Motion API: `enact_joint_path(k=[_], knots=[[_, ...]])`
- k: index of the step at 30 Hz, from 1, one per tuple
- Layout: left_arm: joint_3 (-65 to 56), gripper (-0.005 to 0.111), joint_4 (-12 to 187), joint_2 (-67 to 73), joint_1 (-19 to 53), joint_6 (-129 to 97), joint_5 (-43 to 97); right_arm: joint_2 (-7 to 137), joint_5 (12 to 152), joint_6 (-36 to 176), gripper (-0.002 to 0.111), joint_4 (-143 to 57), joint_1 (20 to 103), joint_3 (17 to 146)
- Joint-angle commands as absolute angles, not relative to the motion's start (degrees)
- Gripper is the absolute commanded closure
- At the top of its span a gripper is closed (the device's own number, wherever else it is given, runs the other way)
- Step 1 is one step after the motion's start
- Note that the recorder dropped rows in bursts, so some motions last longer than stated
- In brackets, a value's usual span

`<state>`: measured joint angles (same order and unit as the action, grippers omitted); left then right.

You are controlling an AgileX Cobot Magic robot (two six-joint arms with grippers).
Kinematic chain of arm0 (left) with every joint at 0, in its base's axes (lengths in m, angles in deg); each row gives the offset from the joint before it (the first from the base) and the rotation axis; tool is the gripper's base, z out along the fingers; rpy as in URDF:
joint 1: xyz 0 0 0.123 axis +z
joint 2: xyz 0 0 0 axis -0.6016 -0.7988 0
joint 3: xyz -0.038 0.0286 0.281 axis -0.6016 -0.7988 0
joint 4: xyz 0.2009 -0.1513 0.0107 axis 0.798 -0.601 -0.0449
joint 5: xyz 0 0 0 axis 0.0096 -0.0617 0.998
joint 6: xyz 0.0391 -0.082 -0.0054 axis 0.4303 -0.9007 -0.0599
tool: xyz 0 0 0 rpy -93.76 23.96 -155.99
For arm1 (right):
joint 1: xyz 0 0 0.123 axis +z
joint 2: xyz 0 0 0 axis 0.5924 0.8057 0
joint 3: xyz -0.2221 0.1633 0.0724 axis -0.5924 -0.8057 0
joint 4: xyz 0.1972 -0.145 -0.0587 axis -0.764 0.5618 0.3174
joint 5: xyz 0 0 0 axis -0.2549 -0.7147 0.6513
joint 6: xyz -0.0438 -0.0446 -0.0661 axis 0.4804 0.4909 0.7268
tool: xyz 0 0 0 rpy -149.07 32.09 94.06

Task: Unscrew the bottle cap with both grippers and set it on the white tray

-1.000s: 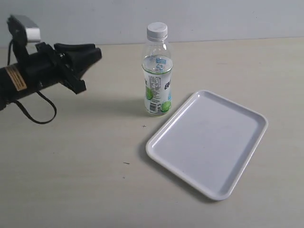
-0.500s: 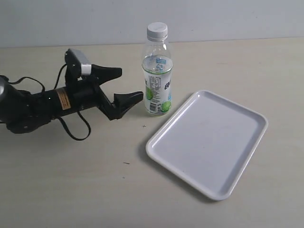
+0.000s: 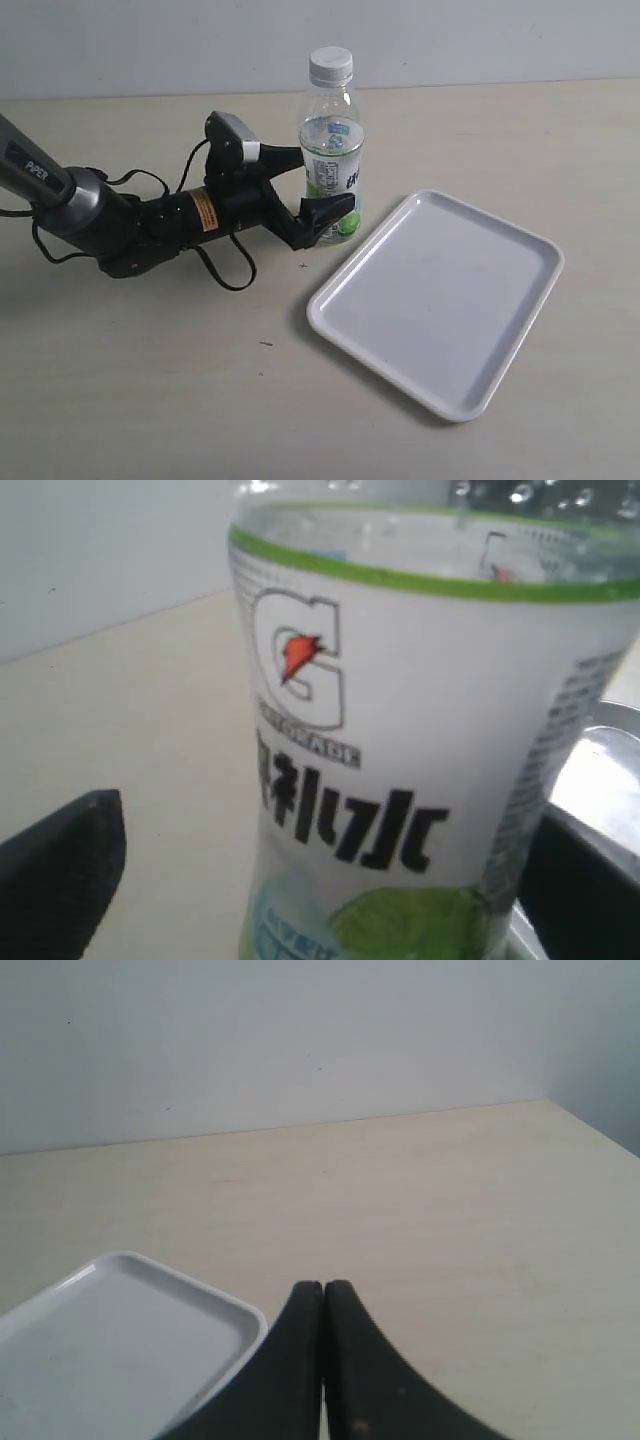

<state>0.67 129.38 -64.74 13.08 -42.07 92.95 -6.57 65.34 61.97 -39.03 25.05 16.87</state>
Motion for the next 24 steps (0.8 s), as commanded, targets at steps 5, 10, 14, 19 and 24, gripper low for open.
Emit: enact_joint_path(k=[5, 10, 14, 19, 24], knots=[[3.8, 0.002, 128.4, -64.9, 9.7, -43.6, 88.9, -6.8, 65.8, 61.9, 0.108, -39.0, 24.7, 16.6], [5.0, 0.002, 128.4, -64.9, 8.7, -43.1, 86.0, -6.8, 65.8, 61.9, 0.108, -39.0, 24.7, 16.6], [5.1, 0.008, 128.5, -64.9, 8.7, -43.1, 86.2, -6.8, 65.8, 61.9, 0.108, -39.0, 24.7, 16.6], [5.1, 0.048, 128.5, -64.9, 8.7, -42.9, 86.2, -6.8, 65.8, 61.9, 0.108, -39.0, 24.7, 16.6], [5.1, 0.105, 128.5, -64.8, 9.1, -42.4, 86.2, -6.8, 65.8, 61.9, 0.108, -39.0, 24.7, 16.6]])
